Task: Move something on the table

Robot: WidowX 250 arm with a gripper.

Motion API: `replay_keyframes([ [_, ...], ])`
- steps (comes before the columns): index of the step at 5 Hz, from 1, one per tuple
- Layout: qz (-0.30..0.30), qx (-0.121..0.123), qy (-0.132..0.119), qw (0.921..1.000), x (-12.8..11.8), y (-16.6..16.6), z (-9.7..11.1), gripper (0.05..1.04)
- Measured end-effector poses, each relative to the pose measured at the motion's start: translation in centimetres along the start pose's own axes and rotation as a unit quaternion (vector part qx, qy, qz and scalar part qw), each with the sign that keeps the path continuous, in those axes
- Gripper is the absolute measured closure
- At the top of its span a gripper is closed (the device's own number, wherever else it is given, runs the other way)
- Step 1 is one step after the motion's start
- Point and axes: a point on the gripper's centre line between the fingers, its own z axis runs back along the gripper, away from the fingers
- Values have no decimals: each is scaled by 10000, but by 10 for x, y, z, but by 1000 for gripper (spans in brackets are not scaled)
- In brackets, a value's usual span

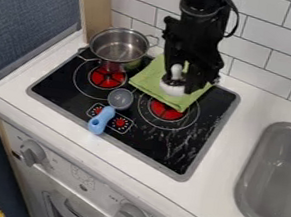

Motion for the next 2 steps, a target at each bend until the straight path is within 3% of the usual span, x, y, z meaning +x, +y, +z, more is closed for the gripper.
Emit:
replay_keyframes([
  [2,437,140,279,9986,31,36,-30,447],
])
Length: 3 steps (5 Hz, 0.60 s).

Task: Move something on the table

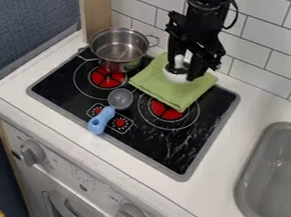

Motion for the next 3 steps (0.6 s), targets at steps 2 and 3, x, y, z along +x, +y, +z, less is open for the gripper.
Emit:
replay_keyframes([
  [2,-105,128,89,9998,9,9,-7,447],
  [3,-78,134,182,9997,8,13,-14,375],
])
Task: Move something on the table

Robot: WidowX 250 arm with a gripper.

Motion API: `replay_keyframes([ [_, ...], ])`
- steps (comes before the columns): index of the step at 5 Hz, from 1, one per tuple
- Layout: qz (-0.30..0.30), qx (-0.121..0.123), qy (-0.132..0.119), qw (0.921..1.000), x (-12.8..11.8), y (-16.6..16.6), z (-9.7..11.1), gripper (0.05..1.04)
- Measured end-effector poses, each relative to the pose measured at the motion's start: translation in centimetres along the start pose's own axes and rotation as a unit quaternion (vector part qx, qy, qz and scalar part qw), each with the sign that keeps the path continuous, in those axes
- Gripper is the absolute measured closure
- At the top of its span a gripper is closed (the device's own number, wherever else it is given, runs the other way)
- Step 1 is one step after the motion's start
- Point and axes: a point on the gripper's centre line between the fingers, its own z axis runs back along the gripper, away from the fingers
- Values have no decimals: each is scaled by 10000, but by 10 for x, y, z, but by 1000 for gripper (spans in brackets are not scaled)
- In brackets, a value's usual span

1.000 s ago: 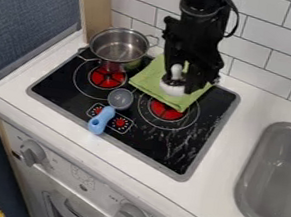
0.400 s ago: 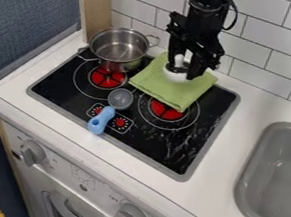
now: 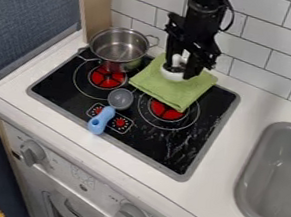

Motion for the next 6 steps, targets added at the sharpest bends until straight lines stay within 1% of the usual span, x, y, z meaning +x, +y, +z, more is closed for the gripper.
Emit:
replay_keyframes([
  [1,-2,-52,31,10000,0,2,0,111],
  [2,12,-68,93,9999,-2,3,-1,79],
  [3,35,-136,148,9998,-8,0,-3,84],
  [4,250,-263,-240,9991,-13,5,26,83],
  [5,302,-522,-223,9979,-19,-2,26,84],
  [6,301,-580,-97,9978,-24,-5,24,84],
])
